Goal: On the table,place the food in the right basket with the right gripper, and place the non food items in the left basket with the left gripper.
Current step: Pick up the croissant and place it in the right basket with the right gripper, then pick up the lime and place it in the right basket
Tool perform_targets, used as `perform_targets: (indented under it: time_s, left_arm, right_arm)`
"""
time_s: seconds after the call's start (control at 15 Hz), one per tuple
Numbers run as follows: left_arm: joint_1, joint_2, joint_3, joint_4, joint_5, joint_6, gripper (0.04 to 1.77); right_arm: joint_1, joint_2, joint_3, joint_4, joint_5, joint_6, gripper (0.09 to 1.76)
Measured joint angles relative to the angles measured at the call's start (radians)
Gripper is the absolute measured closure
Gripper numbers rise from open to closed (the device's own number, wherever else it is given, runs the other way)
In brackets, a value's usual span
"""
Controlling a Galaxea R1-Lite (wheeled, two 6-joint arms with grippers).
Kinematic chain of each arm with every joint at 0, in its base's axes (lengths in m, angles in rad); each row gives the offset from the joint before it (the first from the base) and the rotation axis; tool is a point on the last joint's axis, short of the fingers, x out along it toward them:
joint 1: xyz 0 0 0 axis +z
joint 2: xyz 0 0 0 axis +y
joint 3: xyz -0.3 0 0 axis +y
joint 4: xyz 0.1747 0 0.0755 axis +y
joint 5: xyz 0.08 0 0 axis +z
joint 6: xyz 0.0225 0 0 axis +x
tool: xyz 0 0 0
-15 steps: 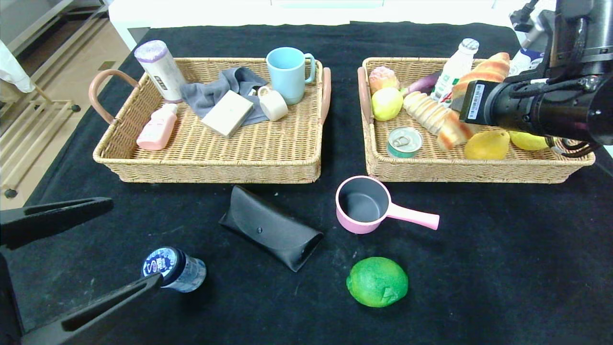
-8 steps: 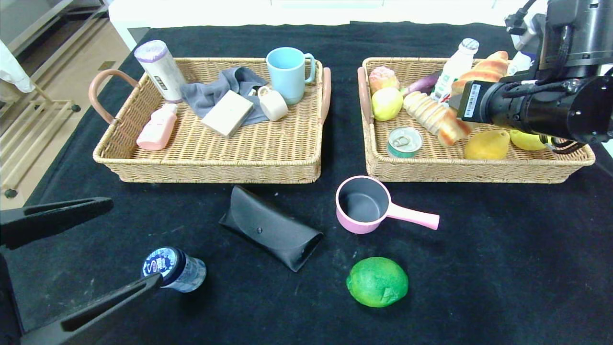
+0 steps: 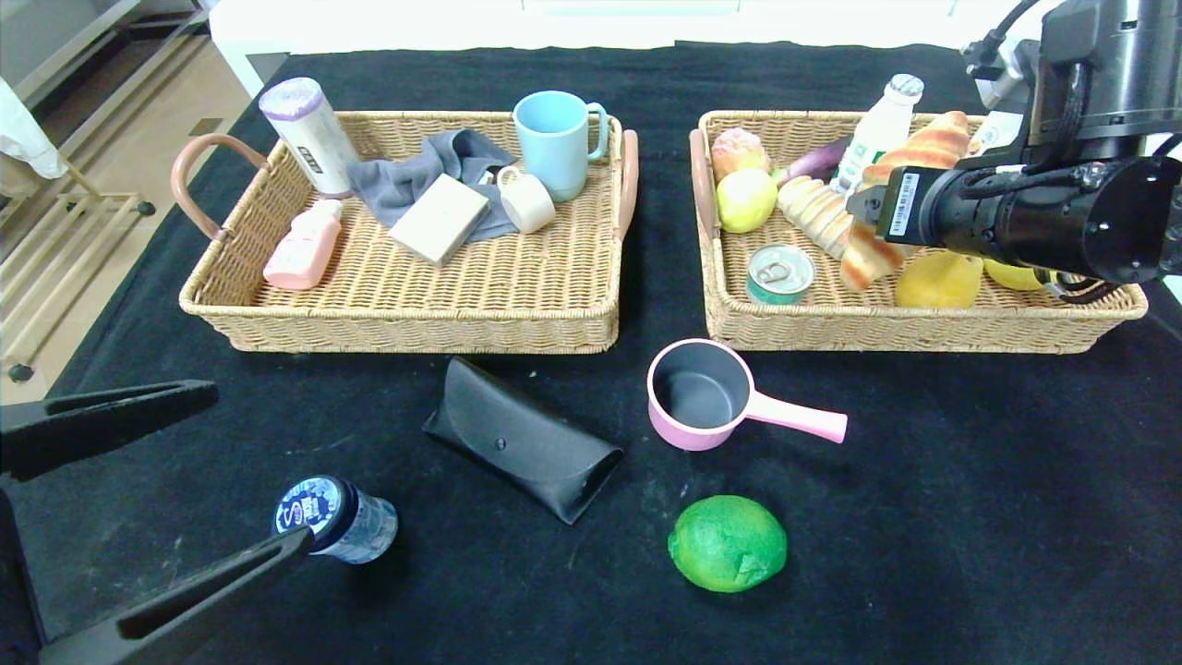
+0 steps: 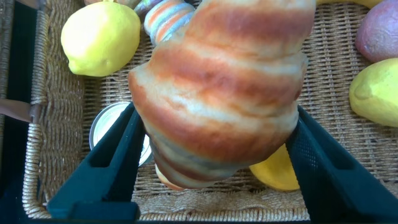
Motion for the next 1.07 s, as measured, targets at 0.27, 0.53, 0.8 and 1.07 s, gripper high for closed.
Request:
perform_targets:
  time_s: [0.27, 0.53, 0.8, 1.07]
  left_arm:
    - [0.0, 0.0, 0.0, 0.0, 0.0, 0.0, 0.09]
    - [0.0, 0.0, 0.001, 0.0, 0.0, 0.0, 0.09]
    - [0.0, 0.0, 0.001, 0.0, 0.0, 0.0, 0.09]
    - [0.0, 0.006, 0.005, 0.0, 0.0, 0.0, 0.09]
  right_arm:
    - [0.005, -0.002, 0.001, 0.003, 0.0, 0.0, 0.28]
    - [0.009, -0.005, 0.003, 0.005, -0.001, -0.001, 0.23]
    - [0.017, -0.024, 0.006, 0.067, 0.0, -0.001, 0.19]
    - [0.104, -0.102, 0.059, 0.214, -0.004, 0.015, 0.17]
